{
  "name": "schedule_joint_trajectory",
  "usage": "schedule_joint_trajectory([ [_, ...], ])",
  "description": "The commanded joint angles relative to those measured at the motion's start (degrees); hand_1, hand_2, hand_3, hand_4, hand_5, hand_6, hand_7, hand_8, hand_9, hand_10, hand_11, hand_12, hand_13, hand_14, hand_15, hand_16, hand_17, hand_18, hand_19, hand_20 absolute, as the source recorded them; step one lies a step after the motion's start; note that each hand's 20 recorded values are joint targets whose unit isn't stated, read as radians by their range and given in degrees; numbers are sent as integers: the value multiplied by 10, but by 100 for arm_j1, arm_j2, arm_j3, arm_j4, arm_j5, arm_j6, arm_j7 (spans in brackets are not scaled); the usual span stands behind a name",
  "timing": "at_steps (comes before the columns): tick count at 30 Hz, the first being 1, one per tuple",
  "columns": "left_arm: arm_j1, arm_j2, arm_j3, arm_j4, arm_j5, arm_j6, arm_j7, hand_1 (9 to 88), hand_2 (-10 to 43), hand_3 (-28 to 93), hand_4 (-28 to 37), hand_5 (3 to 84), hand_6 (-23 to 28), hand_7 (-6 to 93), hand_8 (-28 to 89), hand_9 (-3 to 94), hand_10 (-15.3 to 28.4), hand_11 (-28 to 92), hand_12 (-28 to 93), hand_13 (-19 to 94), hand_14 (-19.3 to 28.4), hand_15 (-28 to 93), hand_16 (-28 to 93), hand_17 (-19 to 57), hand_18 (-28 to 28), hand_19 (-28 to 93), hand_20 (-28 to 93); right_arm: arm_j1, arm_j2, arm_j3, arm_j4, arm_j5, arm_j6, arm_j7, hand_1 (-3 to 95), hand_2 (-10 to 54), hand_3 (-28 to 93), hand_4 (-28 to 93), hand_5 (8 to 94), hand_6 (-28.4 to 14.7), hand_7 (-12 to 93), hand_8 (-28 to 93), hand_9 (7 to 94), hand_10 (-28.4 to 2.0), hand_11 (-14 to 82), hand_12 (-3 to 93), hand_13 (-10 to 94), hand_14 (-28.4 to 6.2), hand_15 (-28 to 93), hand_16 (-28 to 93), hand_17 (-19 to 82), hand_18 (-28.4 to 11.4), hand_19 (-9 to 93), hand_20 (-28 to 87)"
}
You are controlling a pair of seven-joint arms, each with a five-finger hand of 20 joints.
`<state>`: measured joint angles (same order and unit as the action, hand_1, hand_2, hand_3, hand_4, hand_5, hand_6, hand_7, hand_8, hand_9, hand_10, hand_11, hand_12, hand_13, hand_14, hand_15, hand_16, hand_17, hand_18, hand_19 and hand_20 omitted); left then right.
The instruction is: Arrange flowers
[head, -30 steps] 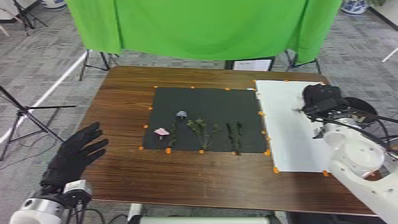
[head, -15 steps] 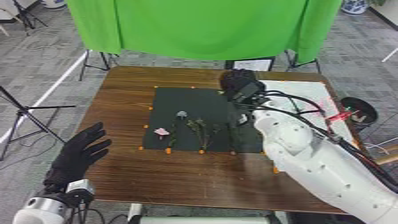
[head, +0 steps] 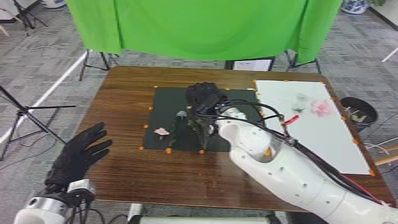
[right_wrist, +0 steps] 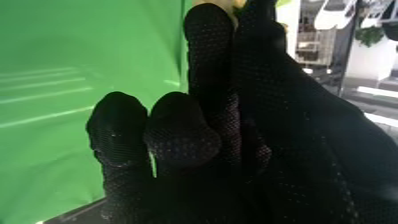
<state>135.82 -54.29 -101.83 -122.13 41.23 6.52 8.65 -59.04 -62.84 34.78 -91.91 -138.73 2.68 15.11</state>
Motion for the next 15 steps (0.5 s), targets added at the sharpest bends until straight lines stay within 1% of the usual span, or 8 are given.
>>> schedule_joint_trajectory([
  [1,-18,-12,31,36,9,-24,-44,278,11,671,-238,306,47,193,-96,231,124,200,180,191,174,332,1,-96,244,425,81,-29,-131,-38,131,-176,-160,129,484,-95,852,-258,718,33,459,27,898,-22,122,473,787,-32,788,340,454,-191,932,612],
  [4,-19,-11,38,35,2,-4,-39,277,10,671,-235,305,47,192,-95,230,124,198,181,191,174,331,0,-96,244,426,80,-34,-135,-40,144,-214,-217,160,484,-95,851,-263,718,33,457,24,897,-24,120,471,786,-32,788,341,453,-192,932,613],
  [9,-28,-6,48,45,2,-31,-35,275,8,675,-234,304,46,191,-95,230,124,197,182,190,172,326,0,-96,244,426,79,-43,-165,-52,194,-218,-300,243,469,-95,838,-276,697,29,454,26,878,-24,115,461,777,-34,792,344,447,-191,932,616],
  [10,-64,1,64,60,5,-34,-39,275,8,675,-234,304,46,191,-95,230,124,196,182,190,172,326,1,-96,244,426,79,-36,-159,-62,180,-240,-353,289,468,-95,832,-278,692,28,454,25,873,-26,116,462,772,-35,794,345,441,-190,932,616],
  [11,-35,-4,59,50,3,-24,-34,275,8,675,-234,303,46,190,-95,230,124,196,182,190,172,325,1,-96,243,426,79,-62,-168,-43,205,-265,-358,263,466,-95,828,-279,687,27,454,24,870,-27,115,462,768,-37,795,346,438,-190,932,617],
  [12,-65,4,66,65,2,-33,-27,275,8,675,-234,303,46,190,-94,229,124,196,182,190,172,325,2,-96,243,425,79,-33,-160,-67,213,-243,-362,279,464,-95,827,-280,686,28,454,23,868,-27,115,461,766,-37,797,346,436,-189,932,616],
  [13,-57,6,54,57,5,-45,-48,274,8,676,-234,303,46,191,-94,229,124,196,182,190,172,325,2,-96,243,425,79,-53,-161,-48,208,-240,-410,284,462,-95,824,-280,681,27,453,21,863,-28,113,461,764,-37,798,346,433,-190,932,617],
  [15,-65,8,67,60,2,-17,-53,273,7,678,-233,302,46,190,-94,228,123,196,183,190,172,324,2,-96,243,425,79,-60,-149,-53,206,-243,-435,269,458,-95,820,-281,677,27,455,20,859,-28,113,459,761,-37,800,345,430,-190,932,616],
])
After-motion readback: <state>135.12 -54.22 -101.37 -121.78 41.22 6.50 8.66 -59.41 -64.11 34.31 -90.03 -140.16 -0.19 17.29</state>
